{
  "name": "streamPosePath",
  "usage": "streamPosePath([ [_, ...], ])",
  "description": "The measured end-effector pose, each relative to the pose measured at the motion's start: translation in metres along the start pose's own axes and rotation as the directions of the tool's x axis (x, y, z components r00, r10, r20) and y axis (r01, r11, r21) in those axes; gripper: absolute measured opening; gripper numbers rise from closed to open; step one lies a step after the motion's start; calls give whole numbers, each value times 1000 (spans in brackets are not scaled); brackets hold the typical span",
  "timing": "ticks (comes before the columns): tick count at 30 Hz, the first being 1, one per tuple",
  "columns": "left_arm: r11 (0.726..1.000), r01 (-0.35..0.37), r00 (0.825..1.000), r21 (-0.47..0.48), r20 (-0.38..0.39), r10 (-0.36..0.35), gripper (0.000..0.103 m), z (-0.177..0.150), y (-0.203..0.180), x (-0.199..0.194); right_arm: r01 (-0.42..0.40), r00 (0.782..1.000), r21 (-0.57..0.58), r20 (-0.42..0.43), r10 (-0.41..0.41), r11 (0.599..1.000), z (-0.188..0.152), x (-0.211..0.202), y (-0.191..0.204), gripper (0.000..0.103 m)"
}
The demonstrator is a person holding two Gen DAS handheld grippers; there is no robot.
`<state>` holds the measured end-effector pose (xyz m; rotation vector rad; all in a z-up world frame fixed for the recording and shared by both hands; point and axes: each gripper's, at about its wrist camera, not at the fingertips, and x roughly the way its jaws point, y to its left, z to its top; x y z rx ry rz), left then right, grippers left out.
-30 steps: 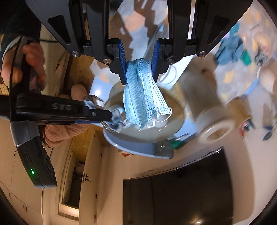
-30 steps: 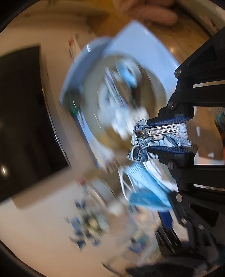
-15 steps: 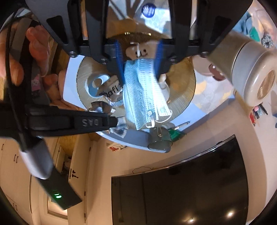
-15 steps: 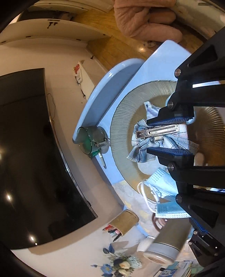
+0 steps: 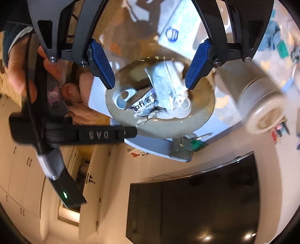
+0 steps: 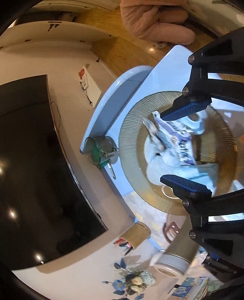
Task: Organize soft objects
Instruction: 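Carry the mask and checked cloth to the glass plate and release them, then return both open tools to the bed toward the white bag and purple pack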
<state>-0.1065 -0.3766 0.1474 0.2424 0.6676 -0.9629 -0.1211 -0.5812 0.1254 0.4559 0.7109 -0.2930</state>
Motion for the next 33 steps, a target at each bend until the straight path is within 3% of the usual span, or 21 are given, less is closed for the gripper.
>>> streamPosePath([
  [5,999,35,999,-37,33,-33,76,-13,7,-50,-30,998,-55,47,32,998,-25,-35,27,58],
  [8,997,-61,995,-50,78,64,76,-25,20,-86,-59,995,-110,79,68,992,-44,-62,52,58],
  [13,973,-163,973,-164,134,185,76,-46,75,-157,-120,986,-240,82,144,963,-76,-92,104,58],
  [15,931,-278,936,-238,150,318,76,-58,106,-191,-172,979,-293,56,197,941,-87,-95,132,58],
  [18,808,-465,837,-363,116,534,76,-81,158,-238,-253,963,-335,0,269,908,-101,-93,173,58],
  [20,745,-528,792,-407,82,606,76,-102,189,-259,-318,946,-355,-50,321,879,-112,-86,203,58],
  [22,708,-557,776,-434,33,630,76,-123,217,-267,-355,934,-374,-98,345,857,-126,-74,230,58],
  [25,657,-590,768,-468,-77,635,76,-162,260,-261,-407,913,-394,-201,355,824,-153,-46,270,58],
  [27,643,-583,784,-498,-134,607,76,-190,286,-251,-429,900,-396,-261,348,812,-172,-26,292,58],
  [30,634,-569,801,-524,-178,571,76,-219,309,-238,-414,901,-414,-313,301,810,-199,8,316,58],
  [33,652,-552,822,-520,-204,532,76,-242,324,-215,-385,906,-420,-339,252,822,-219,41,323,58],
])
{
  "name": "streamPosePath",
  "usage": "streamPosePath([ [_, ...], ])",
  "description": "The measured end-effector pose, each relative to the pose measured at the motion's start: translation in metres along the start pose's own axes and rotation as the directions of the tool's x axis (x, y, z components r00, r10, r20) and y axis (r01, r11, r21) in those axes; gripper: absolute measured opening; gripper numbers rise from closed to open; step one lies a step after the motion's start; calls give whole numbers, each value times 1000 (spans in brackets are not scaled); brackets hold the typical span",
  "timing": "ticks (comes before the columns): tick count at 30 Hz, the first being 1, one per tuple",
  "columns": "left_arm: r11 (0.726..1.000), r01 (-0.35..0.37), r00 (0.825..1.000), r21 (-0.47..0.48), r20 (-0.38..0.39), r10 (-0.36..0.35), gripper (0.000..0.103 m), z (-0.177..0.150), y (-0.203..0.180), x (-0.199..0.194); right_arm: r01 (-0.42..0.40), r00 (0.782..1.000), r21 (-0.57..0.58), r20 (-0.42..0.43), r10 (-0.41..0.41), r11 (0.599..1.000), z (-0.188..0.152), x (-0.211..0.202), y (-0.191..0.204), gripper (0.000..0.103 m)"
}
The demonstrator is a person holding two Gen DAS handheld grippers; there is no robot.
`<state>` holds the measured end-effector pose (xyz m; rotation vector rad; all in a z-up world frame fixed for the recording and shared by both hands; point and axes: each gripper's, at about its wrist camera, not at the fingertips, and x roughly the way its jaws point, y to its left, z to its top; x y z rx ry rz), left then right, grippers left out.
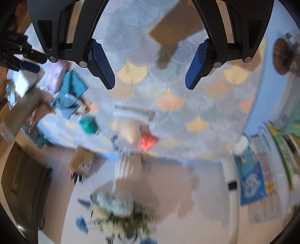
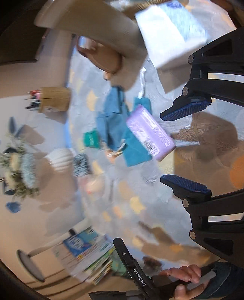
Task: Organize soft objects
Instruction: 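Return both open tools to the bed toward the white bag and purple pack, then grasp the white translucent bag with the left tool while the right tool grasps the purple wipes pack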
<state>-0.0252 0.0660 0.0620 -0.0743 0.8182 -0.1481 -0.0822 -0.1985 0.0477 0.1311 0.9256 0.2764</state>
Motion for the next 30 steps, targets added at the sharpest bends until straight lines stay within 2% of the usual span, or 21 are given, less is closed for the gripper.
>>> streamPosePath([
  [3,1000,0,1000,10,-16,0,76,-13,7,29,-54,999,45,-5,54,998,-5,19,-13,58],
  [4,1000,-5,1000,10,-15,5,76,-16,7,32,-102,994,52,44,100,993,-7,19,-17,58],
  [5,1000,-22,1000,16,-13,22,76,-22,9,40,-151,979,27,146,145,988,-12,15,-21,60],
  [6,999,-44,997,12,-61,45,76,-24,10,49,-152,972,17,186,146,988,-14,13,-23,73],
  [7,999,-46,996,12,-79,46,76,-23,11,51,-110,974,29,202,102,993,-17,16,-27,90],
  [8,999,-46,997,11,-67,47,76,-22,11,51,-88,976,41,202,78,995,-16,19,-30,93],
  [10,999,-38,997,6,-67,38,76,-23,11,50,-117,978,66,183,103,991,-14,25,-35,93],
  [12,999,-42,997,10,-68,43,76,-23,10,50,-87,982,75,172,73,993,-12,28,-35,93],
  [18,999,-46,996,10,-72,47,76,-23,11,50,-66,990,95,128,54,993,-9,32,-38,93],
  [22,1000,-7,991,-30,-131,3,76,-14,14,41,-92,994,138,77,81,986,-9,33,-37,93],
  [24,1000,-23,991,-20,-135,20,76,-3,11,29,-103,995,199,12,102,975,-6,40,-39,93],
  [26,998,-62,990,22,-123,64,76,14,3,18,-109,994,223,-1,112,969,0,42,-40,93],
  [30,998,48,996,43,-81,-44,76,46,-12,22,-73,997,238,-12,78,968,7,45,-37,93],
])
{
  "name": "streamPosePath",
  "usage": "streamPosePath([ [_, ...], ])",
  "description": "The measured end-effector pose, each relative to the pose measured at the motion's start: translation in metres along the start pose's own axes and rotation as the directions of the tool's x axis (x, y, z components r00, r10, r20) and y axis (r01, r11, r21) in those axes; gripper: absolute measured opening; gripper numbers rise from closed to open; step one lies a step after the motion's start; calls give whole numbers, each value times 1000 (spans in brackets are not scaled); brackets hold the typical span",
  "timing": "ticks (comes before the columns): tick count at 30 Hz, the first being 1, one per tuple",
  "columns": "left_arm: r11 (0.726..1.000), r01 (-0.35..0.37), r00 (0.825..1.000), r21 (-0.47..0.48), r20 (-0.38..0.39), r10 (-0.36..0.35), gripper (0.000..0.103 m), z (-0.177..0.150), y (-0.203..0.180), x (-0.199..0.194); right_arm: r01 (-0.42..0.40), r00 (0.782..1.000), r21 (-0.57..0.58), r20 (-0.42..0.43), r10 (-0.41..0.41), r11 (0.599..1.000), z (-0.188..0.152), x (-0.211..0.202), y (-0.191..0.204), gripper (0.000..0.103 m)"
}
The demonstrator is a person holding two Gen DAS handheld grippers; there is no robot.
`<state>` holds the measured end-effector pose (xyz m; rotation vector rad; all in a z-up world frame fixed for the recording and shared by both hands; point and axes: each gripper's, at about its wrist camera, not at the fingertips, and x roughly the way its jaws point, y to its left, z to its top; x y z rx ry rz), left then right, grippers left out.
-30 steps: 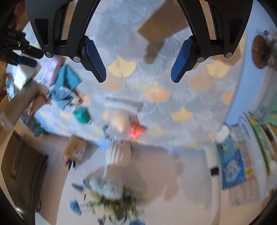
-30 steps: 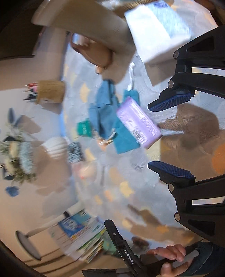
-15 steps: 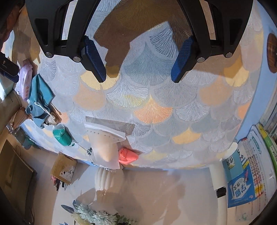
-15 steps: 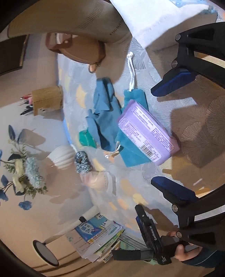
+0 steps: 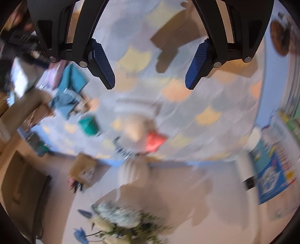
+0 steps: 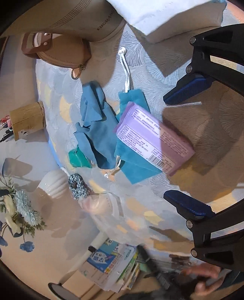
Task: Organize soft objects
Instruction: 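Grasp the white translucent bag with the left tool while the right tool grasps the purple wipes pack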
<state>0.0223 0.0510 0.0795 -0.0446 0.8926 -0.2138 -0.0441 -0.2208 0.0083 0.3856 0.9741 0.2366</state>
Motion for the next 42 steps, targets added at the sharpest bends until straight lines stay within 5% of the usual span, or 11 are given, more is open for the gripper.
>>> streamPosePath([
  [3,998,60,998,12,23,-60,76,21,-8,27,65,997,13,37,-65,998,-4,-1,5,86],
  [8,999,41,999,23,3,-41,76,42,-15,84,183,974,-33,139,-177,983,-18,3,18,79],
  [14,999,52,999,10,-17,-52,74,52,-21,109,163,978,-52,139,-155,985,-17,5,18,79],
  [15,999,37,999,18,-15,-37,71,52,-23,111,164,978,-53,140,-156,985,-18,5,18,79],
  [17,999,45,999,11,-21,-45,47,51,-22,115,180,975,-51,142,-171,982,-18,6,20,75],
  [18,999,53,998,3,-31,-52,46,50,-21,116,185,974,-52,139,-177,981,-18,6,21,68],
  [22,998,54,998,34,-24,-53,40,44,-21,107,123,986,16,114,-124,992,-13,7,16,60],
  [28,992,100,995,75,-3,-100,39,18,-27,55,164,980,-51,124,-157,985,-17,2,25,45],
  [37,976,207,977,69,-67,-202,39,-57,-39,12,77,997,-346,56,-61,935,-56,-19,41,44],
  [41,968,245,969,57,-57,-242,40,-76,-42,11,80,997,-310,13,-80,947,-62,-19,30,46],
  [42,965,257,965,48,-57,-254,40,-80,-41,13,67,997,-278,-5,-71,958,-62,-18,24,54],
])
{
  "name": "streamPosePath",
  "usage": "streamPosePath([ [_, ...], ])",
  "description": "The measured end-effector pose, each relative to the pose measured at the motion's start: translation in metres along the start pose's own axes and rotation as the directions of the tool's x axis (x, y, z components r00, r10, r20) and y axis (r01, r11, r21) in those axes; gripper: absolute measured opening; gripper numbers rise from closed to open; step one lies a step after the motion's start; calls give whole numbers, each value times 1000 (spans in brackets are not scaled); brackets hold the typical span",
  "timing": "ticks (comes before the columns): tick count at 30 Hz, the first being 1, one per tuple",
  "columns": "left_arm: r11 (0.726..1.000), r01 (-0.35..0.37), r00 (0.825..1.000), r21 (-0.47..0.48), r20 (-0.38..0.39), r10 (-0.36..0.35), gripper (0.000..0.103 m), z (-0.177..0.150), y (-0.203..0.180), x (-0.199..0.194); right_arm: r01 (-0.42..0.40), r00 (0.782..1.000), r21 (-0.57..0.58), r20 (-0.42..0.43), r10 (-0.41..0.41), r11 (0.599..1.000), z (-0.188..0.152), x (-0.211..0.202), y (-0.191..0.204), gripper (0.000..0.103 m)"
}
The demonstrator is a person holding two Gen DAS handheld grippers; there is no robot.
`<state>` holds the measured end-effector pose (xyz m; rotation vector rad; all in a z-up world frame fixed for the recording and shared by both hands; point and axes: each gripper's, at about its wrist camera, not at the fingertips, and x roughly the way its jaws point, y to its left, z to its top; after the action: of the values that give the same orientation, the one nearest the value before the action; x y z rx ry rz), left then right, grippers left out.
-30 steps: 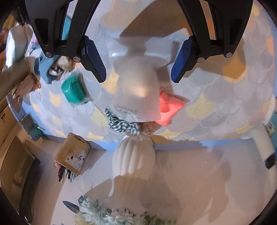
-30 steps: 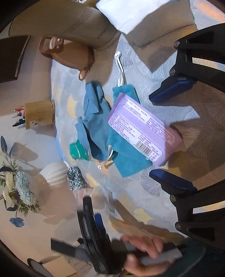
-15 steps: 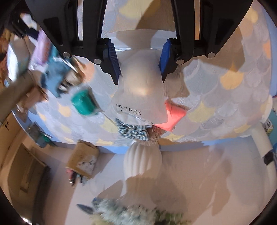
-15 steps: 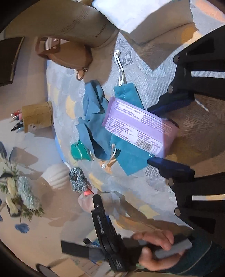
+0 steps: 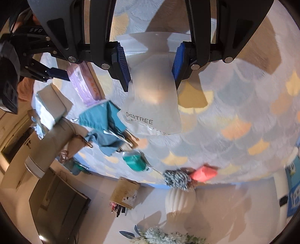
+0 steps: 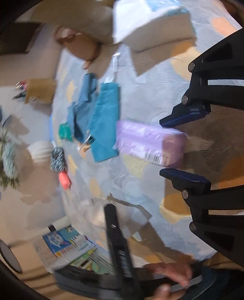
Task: Organize soft objects
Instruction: 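Grasp the white translucent bag with the left tool while the right tool grasps the purple wipes pack, then carry the white bag and purple pack to the glass plate and release them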
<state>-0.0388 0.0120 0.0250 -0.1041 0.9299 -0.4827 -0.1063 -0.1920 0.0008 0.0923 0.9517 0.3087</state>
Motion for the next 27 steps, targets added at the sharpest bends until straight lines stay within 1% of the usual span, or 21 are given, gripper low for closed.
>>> streamPosePath([
  [1,1000,10,1000,-6,6,-10,40,-4,2,3,-17,1000,33,-3,17,999,-2,1,-5,61],
  [4,999,42,999,-27,29,-41,40,-8,8,4,-43,999,89,16,42,995,-7,-4,-9,61],
  [6,999,38,998,-37,59,-36,40,-9,11,0,-30,999,101,20,28,994,-8,-4,-8,61],
  [8,998,32,998,-50,50,-30,40,-9,12,3,-6,1000,113,28,3,994,-9,-4,-5,62],
  [10,999,31,998,-42,60,-28,40,-10,11,1,18,999,120,39,-23,993,-9,-3,0,65],
  [14,999,25,998,-30,60,-23,40,-10,8,1,81,994,118,59,-89,990,-6,2,8,65],
  [17,999,35,997,-26,64,-33,40,-9,10,0,101,989,157,89,-116,982,-6,2,8,62],
  [18,999,37,997,-30,62,-35,40,-9,10,1,110,987,158,98,-126,981,-6,2,8,58],
  [19,999,37,998,-33,60,-35,40,-9,11,1,129,984,151,103,-145,980,-6,2,9,52],
  [20,999,39,998,-35,59,-36,40,-9,11,2,152,981,136,104,-167,979,-5,3,10,50],
  [22,999,40,997,-35,60,-38,40,-9,11,2,189,974,97,104,-199,977,-5,5,16,49],
  [27,999,34,998,-29,59,-32,40,-9,11,2,233,965,54,111,-238,971,-7,8,21,49],
])
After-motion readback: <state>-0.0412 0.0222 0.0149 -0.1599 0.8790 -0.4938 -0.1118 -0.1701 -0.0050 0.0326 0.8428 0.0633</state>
